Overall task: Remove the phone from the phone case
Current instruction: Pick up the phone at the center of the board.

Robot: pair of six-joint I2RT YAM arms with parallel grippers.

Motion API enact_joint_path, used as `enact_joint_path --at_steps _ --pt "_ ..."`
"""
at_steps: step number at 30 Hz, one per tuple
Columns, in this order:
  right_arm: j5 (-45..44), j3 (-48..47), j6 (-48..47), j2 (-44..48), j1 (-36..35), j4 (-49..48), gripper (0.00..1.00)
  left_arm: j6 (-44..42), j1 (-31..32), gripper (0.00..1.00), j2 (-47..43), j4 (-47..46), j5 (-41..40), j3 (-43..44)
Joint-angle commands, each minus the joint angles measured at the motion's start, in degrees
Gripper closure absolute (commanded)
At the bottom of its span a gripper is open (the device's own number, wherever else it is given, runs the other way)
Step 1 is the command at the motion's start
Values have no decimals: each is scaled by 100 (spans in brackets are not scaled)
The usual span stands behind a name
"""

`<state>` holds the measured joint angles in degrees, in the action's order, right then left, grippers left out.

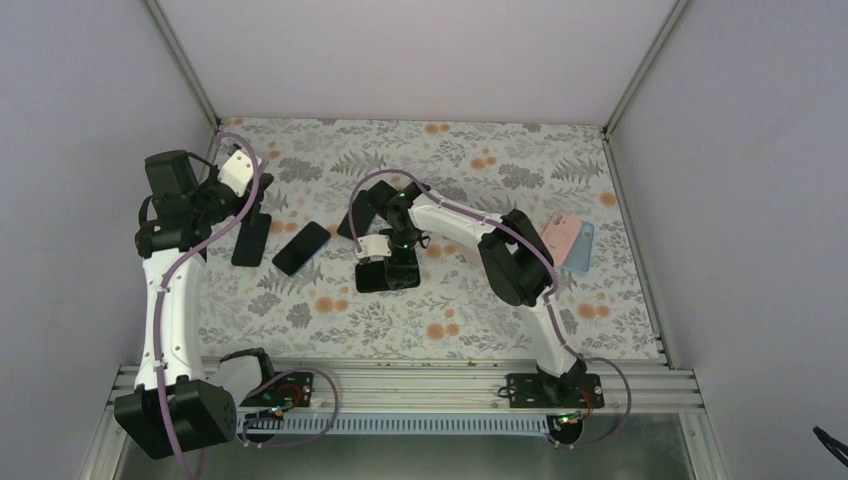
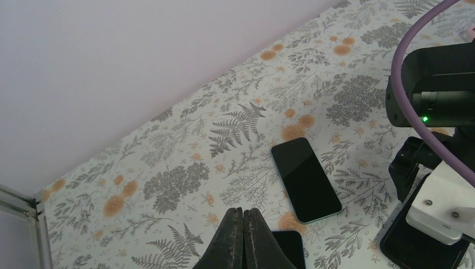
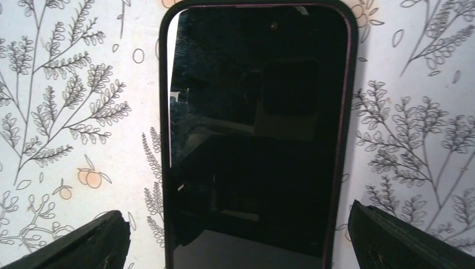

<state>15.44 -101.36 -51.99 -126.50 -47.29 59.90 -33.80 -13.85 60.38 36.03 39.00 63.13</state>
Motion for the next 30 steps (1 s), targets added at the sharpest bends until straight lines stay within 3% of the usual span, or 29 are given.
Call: enact_joint_path --at_steps 1,14,23,27,30 --pt "291 -146 -78 -27 38 330 0 87 4 98 -44 -88 1 -47" --pt "48 847 192 171 158 -411 0 242 5 98 -15 -178 117 -32" --pt "-949 1845 594 702 -74 -1464 1 251 5 98 -7 -167 -68 -46" --pt "-1284 2186 649 834 -165 -1788 11 260 12 98 59 -114 -129 -17" --pt "-1512 2308 679 842 -229 -1981 31 260 39 98 102 -43 -118 57"
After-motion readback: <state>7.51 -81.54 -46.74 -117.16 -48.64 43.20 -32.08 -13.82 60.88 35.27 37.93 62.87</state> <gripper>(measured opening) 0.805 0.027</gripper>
